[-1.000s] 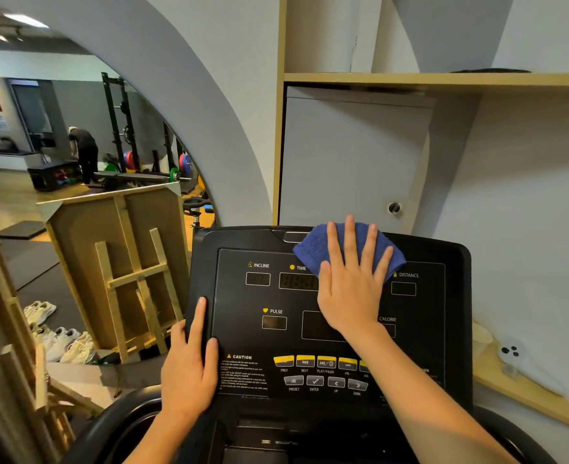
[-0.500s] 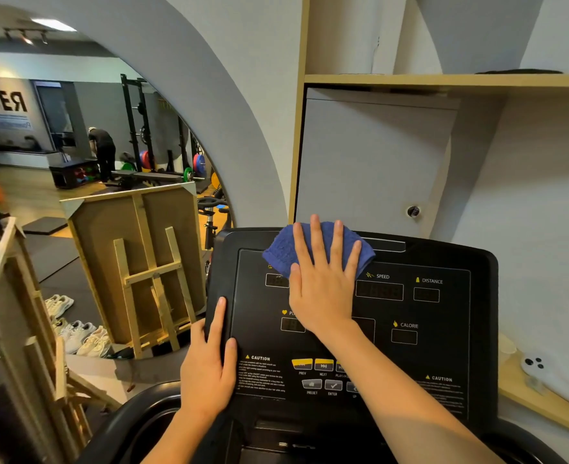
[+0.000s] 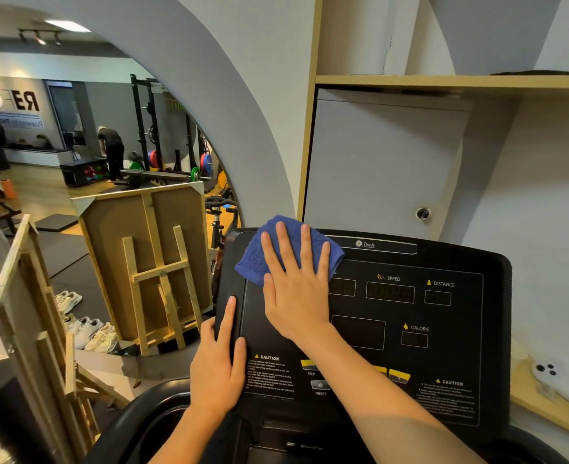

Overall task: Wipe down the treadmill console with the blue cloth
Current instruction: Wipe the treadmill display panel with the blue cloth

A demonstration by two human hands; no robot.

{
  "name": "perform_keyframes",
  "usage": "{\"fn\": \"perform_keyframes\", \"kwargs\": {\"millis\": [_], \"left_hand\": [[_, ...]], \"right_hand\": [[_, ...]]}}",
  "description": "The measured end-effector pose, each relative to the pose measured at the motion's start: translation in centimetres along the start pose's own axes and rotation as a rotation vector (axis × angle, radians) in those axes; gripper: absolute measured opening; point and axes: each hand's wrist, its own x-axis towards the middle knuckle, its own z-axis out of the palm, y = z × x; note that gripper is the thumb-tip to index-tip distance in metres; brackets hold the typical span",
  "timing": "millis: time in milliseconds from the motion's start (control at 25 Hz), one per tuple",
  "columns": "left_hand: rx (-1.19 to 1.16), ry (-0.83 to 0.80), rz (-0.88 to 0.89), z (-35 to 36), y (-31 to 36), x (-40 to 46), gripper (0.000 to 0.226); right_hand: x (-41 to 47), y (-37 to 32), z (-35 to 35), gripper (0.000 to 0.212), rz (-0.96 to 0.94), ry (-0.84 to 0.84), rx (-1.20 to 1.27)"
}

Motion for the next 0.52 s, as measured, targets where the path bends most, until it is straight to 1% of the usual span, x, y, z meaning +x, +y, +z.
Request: {"fn": "perform_keyframes", "kwargs": {"millis": [240,520], "left_hand": [[-0.028,-0.005,0.023,-0.2,-0.1,0.0,0.057],[-0.091,0.000,0.059,-0.3,-0.2,-0.1,0.056]], "right_hand": [[-1.3,-1.0,0.3,0.068,-0.058,-0.021,0.055],[-4.2,-2.3,1.0,0.069,-0.080,-0.086,0.094]]}}
